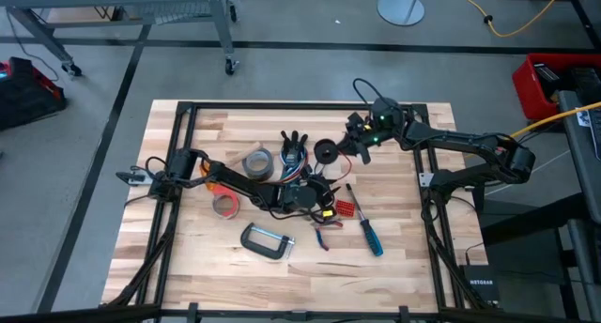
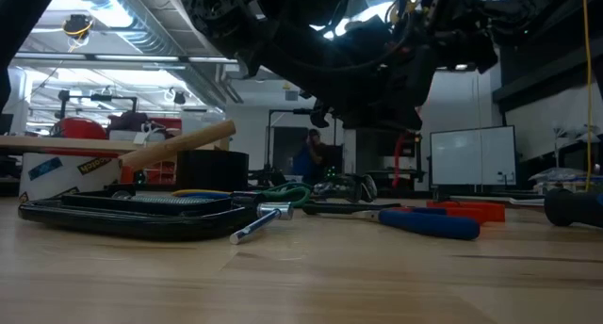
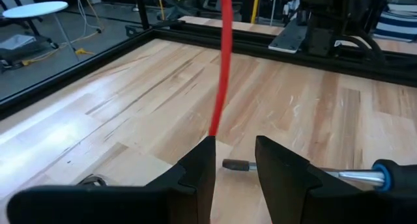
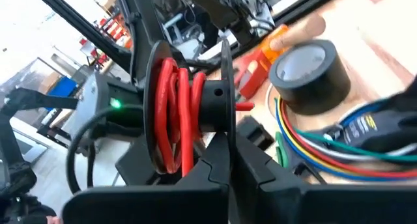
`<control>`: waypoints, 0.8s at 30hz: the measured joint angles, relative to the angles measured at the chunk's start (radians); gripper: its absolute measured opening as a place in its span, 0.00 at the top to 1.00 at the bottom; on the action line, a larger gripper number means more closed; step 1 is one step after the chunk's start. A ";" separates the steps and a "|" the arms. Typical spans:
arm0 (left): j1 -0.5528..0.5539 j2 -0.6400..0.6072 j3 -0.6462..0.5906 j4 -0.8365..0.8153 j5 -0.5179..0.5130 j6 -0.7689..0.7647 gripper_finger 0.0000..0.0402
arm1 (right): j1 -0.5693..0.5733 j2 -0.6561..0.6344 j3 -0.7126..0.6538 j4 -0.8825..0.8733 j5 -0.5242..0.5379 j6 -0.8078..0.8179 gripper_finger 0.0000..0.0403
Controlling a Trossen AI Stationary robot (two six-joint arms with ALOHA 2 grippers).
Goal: Coil cords
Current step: Coil the red wire onto a black spool
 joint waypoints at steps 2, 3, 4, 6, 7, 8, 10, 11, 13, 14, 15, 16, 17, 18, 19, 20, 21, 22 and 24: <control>0.000 0.000 0.000 0.000 0.000 -0.001 0.75 | 0.000 0.000 0.000 0.036 0.000 0.023 1.00; 0.000 0.000 0.000 0.000 0.000 0.001 0.75 | 0.000 0.000 0.000 0.055 0.000 0.030 1.00; 0.000 0.000 0.000 0.000 0.000 0.004 0.75 | 0.000 0.000 0.000 0.071 0.000 0.037 1.00; 0.001 0.000 0.000 0.000 0.000 0.004 0.75 | 0.000 0.000 0.000 0.093 0.000 0.055 1.00; 0.002 0.000 0.000 0.000 0.000 0.004 0.75 | 0.000 0.000 0.000 0.097 -0.001 0.058 1.00; 0.002 0.000 0.000 0.000 0.000 0.004 0.75 | 0.000 0.000 0.000 0.097 -0.009 0.059 1.00; 0.002 0.000 0.000 0.000 0.000 0.004 0.75 | 0.000 0.000 0.000 0.095 -0.031 0.061 1.00; 0.002 0.000 0.000 0.000 0.000 0.003 0.75 | 0.000 0.000 0.000 0.095 -0.039 0.061 1.00; -0.001 0.000 0.000 0.000 0.000 -0.007 0.75 | 0.000 0.000 0.000 0.094 -0.052 0.060 1.00; -0.003 0.000 0.000 0.000 0.000 -0.017 0.75 | 0.000 0.000 0.000 0.094 -0.052 0.059 1.00; -0.006 0.000 0.000 0.000 0.000 -0.023 0.75 | 0.000 0.000 0.000 0.094 -0.052 0.059 1.00; -0.010 0.000 0.000 0.000 0.000 -0.028 0.75 | 0.000 0.000 0.000 0.094 -0.052 0.059 1.00; -0.013 0.000 0.000 0.000 0.001 -0.030 0.75 | 0.000 0.000 0.000 0.094 -0.052 0.057 1.00; -0.017 0.000 0.000 0.000 0.000 -0.030 0.75 | 0.000 0.000 0.000 0.094 -0.052 0.054 1.00; -0.022 0.000 0.000 0.000 0.001 -0.031 0.75 | 0.000 0.000 0.000 0.093 -0.052 0.052 1.00; -0.026 -0.001 0.000 0.000 0.001 -0.033 0.75 | 0.000 0.000 0.000 0.091 -0.052 0.051 1.00; -0.030 -0.001 0.000 0.000 0.002 -0.033 0.75 | 0.000 0.000 0.000 0.087 -0.052 0.051 1.00; -0.035 -0.001 0.000 0.000 0.005 -0.033 0.75 | 0.000 0.000 0.000 0.085 -0.052 0.051 1.00; -0.043 -0.001 0.000 0.000 0.007 -0.033 0.75 | 0.000 0.000 0.000 0.085 -0.052 0.051 1.00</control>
